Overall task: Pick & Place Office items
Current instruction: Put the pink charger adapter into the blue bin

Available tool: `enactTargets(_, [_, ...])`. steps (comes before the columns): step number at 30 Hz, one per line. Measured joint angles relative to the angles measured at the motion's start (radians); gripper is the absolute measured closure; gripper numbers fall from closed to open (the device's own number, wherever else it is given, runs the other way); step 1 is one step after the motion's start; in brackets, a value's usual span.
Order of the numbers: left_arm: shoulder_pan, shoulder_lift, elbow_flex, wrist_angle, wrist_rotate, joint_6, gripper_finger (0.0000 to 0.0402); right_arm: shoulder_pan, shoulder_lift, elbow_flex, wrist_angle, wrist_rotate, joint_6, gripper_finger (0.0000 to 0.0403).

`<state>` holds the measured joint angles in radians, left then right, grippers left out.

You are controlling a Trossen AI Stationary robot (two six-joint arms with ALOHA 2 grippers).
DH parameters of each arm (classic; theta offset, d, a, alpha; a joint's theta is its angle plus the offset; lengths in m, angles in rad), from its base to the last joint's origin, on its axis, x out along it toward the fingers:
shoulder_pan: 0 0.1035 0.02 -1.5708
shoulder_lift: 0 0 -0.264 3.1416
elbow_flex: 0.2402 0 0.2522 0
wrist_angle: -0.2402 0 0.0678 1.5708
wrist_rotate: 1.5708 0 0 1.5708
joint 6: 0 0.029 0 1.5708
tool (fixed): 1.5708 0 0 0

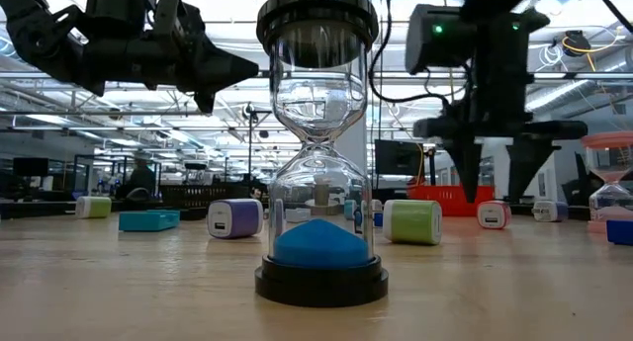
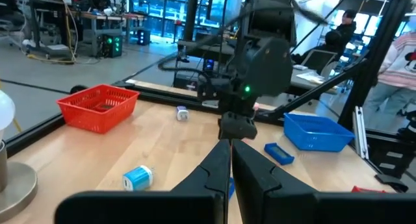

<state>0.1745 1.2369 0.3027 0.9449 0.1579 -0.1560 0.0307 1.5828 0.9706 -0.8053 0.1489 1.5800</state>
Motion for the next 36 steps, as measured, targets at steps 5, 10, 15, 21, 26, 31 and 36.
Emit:
enactTargets(5, [0.0,0.0,0.0,0.001,-0.001,-0.004,0.0382,-0.014,0.034,-0.02,0.03,-0.038,-0.036,0.0204])
enactTargets(10, [0.0,0.0,0.0,0.0,-0.009,-0.004,0.0382,-0.033,0.032,-0.02,0.066,-0.039,-0.107,0.0236])
enactTargets(15, [0.0,0.0,0.0,0.007,-0.028,-0.004,0.0382,-0.056,0.012,-0.02,0.092,-0.049,-0.193,0.0245])
enactTargets(21, [0.0,0.0,0.0,0.007,-0.029,0.0,0.0382,-0.077,-0.025,0.014,0.045,-0.179,-0.31,0.0211])
enactTargets(26, [0.0,0.0,0.0,0.006,-0.029,0.002,0.0382,-0.057,-0.023,0.091,-0.036,-0.259,-0.368,0.0182])
enactTargets(31, [0.0,0.0,0.0,0.003,-0.029,0.007,0.0382,-0.021,-0.016,0.115,-0.122,-0.282,-0.357,0.0177])
enactTargets(36, [0.0,0.0,0.0,0.003,-0.029,0.019,0.0382,-0.018,0.006,0.084,-0.15,-0.278,-0.349,0.0177])
